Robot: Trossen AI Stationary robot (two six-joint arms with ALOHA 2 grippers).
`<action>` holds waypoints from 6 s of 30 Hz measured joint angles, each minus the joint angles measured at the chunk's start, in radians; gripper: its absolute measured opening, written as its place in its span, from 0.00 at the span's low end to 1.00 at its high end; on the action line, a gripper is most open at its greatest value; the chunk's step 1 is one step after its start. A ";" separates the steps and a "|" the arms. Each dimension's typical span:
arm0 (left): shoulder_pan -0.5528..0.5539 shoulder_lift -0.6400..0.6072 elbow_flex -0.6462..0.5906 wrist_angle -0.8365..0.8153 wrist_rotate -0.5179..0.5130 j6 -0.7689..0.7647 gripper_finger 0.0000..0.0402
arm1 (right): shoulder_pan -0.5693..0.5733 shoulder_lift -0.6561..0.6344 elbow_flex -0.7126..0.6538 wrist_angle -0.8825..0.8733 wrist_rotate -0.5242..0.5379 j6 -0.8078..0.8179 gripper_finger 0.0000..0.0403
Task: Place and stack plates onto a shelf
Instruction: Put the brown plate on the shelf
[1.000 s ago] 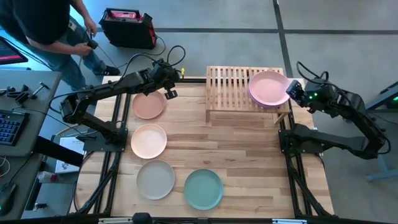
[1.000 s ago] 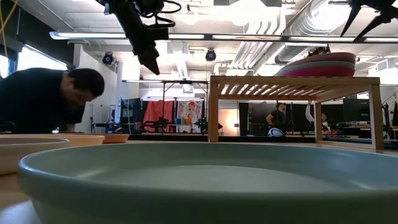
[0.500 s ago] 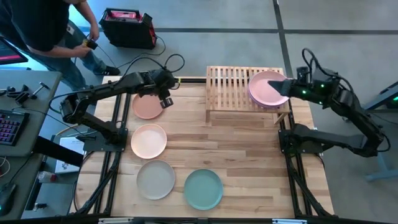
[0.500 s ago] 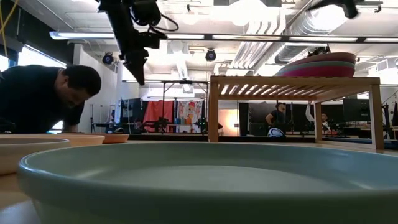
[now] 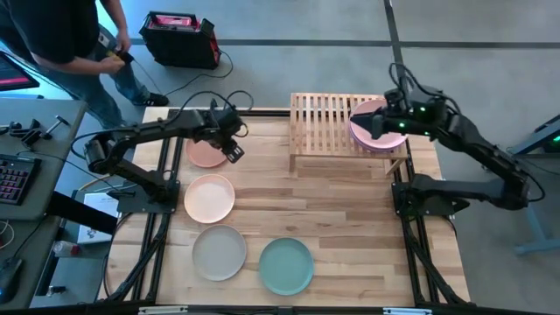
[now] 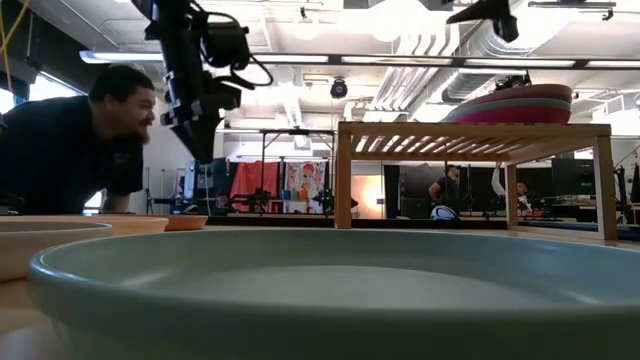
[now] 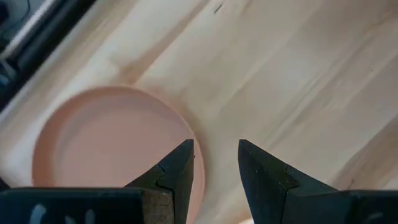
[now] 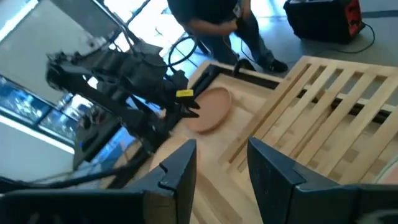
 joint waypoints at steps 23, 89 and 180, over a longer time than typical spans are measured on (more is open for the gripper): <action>0.000 0.000 -0.230 0.152 0.018 -0.224 0.29 | 0.000 0.120 -0.001 0.059 -0.078 -0.077 0.31; -0.043 0.136 0.263 -0.060 -0.064 0.270 0.00 | 0.000 0.120 -0.001 0.058 -0.075 -0.139 0.31; -0.432 0.141 0.523 -0.190 -0.114 1.288 0.00 | 0.272 0.452 -0.001 0.224 0.239 0.454 0.09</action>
